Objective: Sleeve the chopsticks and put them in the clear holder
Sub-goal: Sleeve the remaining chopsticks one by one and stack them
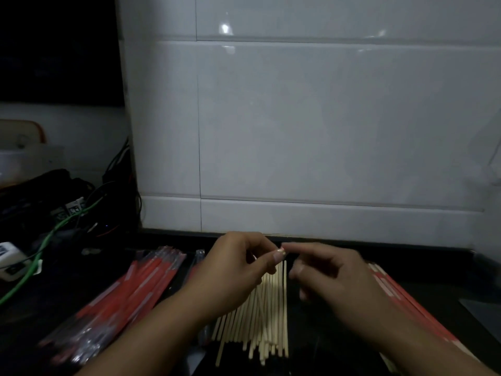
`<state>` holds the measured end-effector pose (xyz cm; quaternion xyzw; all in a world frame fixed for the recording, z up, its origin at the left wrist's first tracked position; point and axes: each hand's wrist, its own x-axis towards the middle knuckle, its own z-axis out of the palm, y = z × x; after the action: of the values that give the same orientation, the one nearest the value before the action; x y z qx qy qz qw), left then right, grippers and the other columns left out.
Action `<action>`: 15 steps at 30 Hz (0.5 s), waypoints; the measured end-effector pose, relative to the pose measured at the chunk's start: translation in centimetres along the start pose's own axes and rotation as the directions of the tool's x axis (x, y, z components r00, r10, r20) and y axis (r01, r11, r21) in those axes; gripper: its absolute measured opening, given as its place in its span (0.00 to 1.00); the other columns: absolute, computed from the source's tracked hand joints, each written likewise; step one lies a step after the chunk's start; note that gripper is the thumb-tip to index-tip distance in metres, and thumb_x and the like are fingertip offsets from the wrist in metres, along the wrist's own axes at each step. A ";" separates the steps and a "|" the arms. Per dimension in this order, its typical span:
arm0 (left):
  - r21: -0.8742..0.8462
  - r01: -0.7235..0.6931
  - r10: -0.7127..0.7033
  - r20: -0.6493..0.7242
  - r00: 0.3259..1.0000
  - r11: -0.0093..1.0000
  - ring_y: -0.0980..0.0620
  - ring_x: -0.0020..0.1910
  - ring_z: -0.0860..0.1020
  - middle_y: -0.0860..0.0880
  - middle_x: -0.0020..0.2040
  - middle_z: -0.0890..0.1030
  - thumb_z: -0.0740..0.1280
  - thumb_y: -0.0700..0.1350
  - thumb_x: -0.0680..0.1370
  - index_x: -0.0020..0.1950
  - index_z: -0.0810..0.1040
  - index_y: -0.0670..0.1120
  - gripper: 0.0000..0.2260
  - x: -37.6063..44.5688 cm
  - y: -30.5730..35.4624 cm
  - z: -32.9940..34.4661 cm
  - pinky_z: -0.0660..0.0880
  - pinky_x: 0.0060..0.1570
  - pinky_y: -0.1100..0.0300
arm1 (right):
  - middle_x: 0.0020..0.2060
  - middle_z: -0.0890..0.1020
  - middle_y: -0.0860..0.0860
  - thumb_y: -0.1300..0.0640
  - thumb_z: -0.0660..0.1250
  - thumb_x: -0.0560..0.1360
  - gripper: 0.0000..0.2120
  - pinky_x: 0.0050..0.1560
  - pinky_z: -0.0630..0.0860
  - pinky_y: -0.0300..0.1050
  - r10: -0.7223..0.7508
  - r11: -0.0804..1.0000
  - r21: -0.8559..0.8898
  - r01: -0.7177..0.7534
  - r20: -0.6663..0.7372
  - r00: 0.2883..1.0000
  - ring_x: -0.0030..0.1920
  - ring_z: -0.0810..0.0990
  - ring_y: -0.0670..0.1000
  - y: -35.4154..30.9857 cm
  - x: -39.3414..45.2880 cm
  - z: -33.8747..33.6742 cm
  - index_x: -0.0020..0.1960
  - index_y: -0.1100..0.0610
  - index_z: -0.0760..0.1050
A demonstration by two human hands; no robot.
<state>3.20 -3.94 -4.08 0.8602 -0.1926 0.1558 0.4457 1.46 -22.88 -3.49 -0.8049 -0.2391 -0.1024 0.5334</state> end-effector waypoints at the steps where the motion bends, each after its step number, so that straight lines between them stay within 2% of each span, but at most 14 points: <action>1: 0.001 -0.001 0.001 0.002 1.000 1.000 0.59 0.37 0.81 0.59 0.39 0.84 0.68 0.54 0.78 0.45 0.82 0.56 0.05 0.0 0.0 0.0 0.81 0.42 0.56 | 0.38 0.82 0.53 0.65 0.67 0.76 0.15 0.38 0.77 0.35 0.005 1.000 0.027 -0.006 0.016 1.000 0.33 0.81 0.46 0.0 -0.1 0.4 0.57 0.47 0.80; 5: -0.015 -0.003 0.003 0.000 1.000 1.000 0.58 0.35 0.81 0.58 0.39 0.84 0.68 0.54 0.78 0.45 0.82 0.56 0.05 0.0 0.2 0.1 0.80 0.40 0.57 | 0.37 0.83 0.54 0.61 0.69 0.76 0.14 0.33 0.78 0.38 0.075 0.981 0.187 -0.048 -0.143 0.987 0.31 0.81 0.48 0.3 0.4 0.9 0.59 0.50 0.76; 7: -0.005 -0.020 0.020 0.017 1.000 1.000 0.58 0.36 0.81 0.58 0.39 0.84 0.68 0.55 0.78 0.46 0.83 0.56 0.05 -0.1 0.5 0.3 0.81 0.41 0.58 | 0.35 0.84 0.53 0.59 0.69 0.76 0.09 0.32 0.78 0.39 0.106 0.983 0.170 -0.076 -0.178 0.978 0.31 0.81 0.48 0.5 0.7 0.6 0.55 0.52 0.78; 9: 0.009 -0.030 0.030 0.046 0.999 1.000 0.60 0.37 0.81 0.58 0.40 0.84 0.68 0.55 0.78 0.47 0.83 0.56 0.05 -0.2 0.7 0.5 0.80 0.41 0.60 | 0.33 0.84 0.52 0.58 0.69 0.76 0.04 0.33 0.78 0.38 0.111 0.987 0.129 -0.092 -0.151 0.982 0.31 0.81 0.47 0.7 0.7 0.3 0.49 0.55 0.81; 12: -0.010 -0.028 0.028 0.068 0.997 1.000 0.61 0.37 0.81 0.58 0.40 0.84 0.69 0.54 0.78 0.48 0.82 0.57 0.04 -0.3 0.9 0.6 0.79 0.41 0.62 | 0.30 0.82 0.53 0.58 0.67 0.78 0.05 0.32 0.76 0.38 0.104 0.989 0.124 -0.085 -0.156 0.982 0.29 0.79 0.46 0.9 0.9 0.1 0.46 0.56 0.81; 15: -0.016 -0.006 0.007 0.077 0.997 1.000 0.59 0.38 0.81 0.58 0.41 0.84 0.70 0.53 0.77 0.48 0.82 0.60 0.02 -0.3 0.9 0.2 0.80 0.40 0.60 | 0.26 0.79 0.54 0.59 0.62 0.81 0.08 0.29 0.73 0.37 0.099 0.989 0.138 -0.061 -0.284 0.954 0.27 0.75 0.47 1.1 1.5 -0.6 0.46 0.60 0.78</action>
<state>2.56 -4.55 -3.72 0.8615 -0.2137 0.1223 0.4440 3.39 -23.39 -3.50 -0.7546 -0.1316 -0.1819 0.6166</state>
